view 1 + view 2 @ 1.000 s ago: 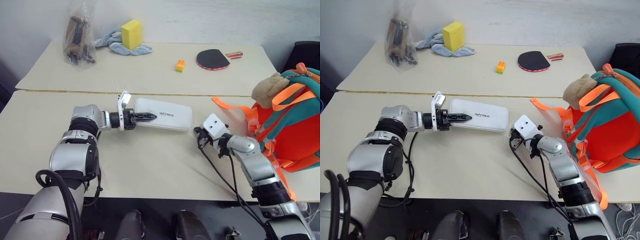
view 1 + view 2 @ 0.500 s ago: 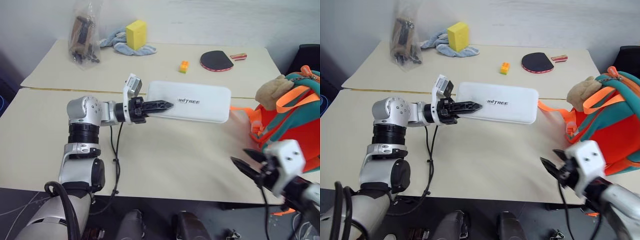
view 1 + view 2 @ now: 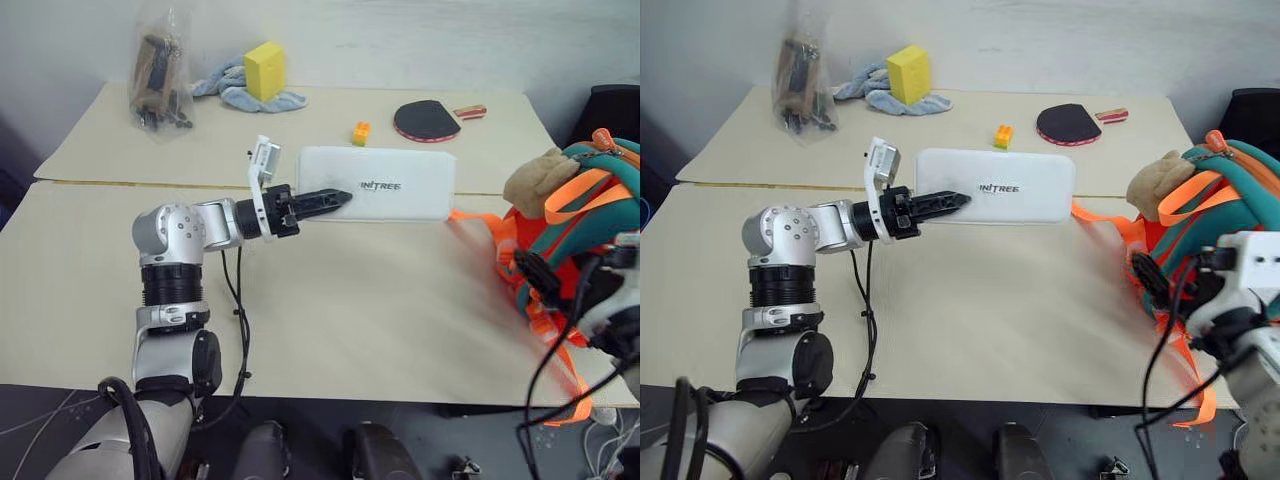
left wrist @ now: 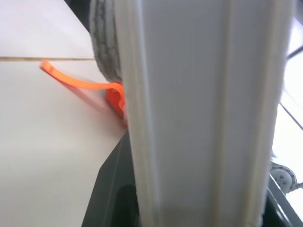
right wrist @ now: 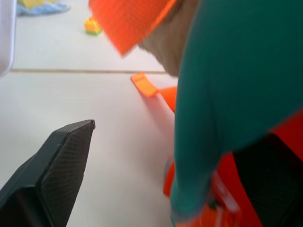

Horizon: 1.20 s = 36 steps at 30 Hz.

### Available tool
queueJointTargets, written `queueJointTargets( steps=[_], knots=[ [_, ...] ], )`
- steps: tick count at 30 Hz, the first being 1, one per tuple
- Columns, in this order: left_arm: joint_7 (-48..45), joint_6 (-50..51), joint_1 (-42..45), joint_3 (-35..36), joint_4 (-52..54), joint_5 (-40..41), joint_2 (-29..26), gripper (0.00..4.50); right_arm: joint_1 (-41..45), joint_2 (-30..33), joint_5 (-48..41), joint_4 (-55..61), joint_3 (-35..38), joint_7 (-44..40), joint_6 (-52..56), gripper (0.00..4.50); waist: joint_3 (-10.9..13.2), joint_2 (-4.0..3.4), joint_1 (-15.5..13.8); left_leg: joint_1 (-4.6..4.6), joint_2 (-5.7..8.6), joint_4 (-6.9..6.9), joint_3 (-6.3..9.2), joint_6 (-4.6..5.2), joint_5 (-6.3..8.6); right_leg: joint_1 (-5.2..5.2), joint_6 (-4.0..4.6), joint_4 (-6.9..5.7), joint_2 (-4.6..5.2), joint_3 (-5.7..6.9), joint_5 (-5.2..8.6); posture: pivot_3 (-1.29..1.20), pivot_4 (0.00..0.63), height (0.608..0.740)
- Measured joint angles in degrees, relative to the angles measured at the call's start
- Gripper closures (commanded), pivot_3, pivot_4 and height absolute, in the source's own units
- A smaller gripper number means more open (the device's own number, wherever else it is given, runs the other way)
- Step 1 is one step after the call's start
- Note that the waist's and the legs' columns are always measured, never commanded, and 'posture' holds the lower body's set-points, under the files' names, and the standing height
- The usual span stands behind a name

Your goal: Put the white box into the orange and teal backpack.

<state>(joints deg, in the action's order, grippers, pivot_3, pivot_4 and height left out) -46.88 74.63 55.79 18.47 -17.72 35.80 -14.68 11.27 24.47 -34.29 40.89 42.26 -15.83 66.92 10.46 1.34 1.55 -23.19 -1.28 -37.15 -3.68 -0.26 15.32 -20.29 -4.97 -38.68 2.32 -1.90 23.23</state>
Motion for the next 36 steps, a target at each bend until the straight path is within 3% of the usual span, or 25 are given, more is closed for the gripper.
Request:
queueJointTargets(
  steps=[2,8,13,22,28,36],
  knots=[
    [1.0,-0.4,0.0,0.3,-0.3,0.3,0.0,3.11,2.1,0.0,1.3,-4.3,-1.8,0.7,-4.1,0.61,0.0,0.00,0.0,-0.09,0.06,0.01,-0.03,0.04,-0.04,-0.13,0.00,-0.07,0.06,-0.01,0.00,0.00,0.150,0.740],
    [3.7,-1.5,0.0,1.1,-0.4,1.2,-1.5,3.11,1.3,1.2,3.7,-11.7,-5.8,-1.0,-14.4,2.78,0.0,0.00,-0.1,-0.12,0.06,0.02,-0.04,0.05,-0.05,-0.16,0.00,-0.08,0.06,-0.01,0.00,0.00,0.150,0.740],
    [5.1,-3.0,0.0,1.9,-0.4,1.5,-2.9,3.11,0.6,3.6,1.3,-12.1,-7.5,-5.2,-16.9,4.44,0.0,0.00,0.2,-0.10,0.03,0.04,-0.07,0.01,-0.08,-0.18,0.00,-0.16,0.02,-0.03,0.00,0.00,0.150,0.740],
    [3.1,-11.2,2.4,1.2,-5.8,1.3,-9.3,3.11,4.3,19.5,-25.5,-8.7,-9.4,-22.8,-9.3,4.50,0.1,0.03,0.1,-0.11,-0.03,0.04,-0.03,0.01,-0.08,-0.17,0.00,-0.08,-0.02,0.02,0.00,0.00,0.150,0.740],
    [-5.7,-14.0,3.1,0.1,-6.4,3.1,-13.4,3.11,6.9,31.3,-42.9,-8.6,-10.4,-31.2,-5.3,4.50,0.2,0.10,0.1,-0.23,-0.07,0.08,-0.02,0.08,-0.03,-0.19,0.00,0.14,-0.01,0.06,0.00,0.00,0.150,0.740],
    [-18.8,-12.6,1.7,-0.7,1.2,10.5,-18.6,3.11,-0.5,38.4,-49.7,-9.1,-6.6,-36.9,-3.1,4.50,0.3,0.22,0.0,-0.35,-0.05,-0.07,0.04,0.22,0.05,-0.12,0.00,0.26,0.06,0.12,0.00,0.00,0.150,0.740]
  ],
)
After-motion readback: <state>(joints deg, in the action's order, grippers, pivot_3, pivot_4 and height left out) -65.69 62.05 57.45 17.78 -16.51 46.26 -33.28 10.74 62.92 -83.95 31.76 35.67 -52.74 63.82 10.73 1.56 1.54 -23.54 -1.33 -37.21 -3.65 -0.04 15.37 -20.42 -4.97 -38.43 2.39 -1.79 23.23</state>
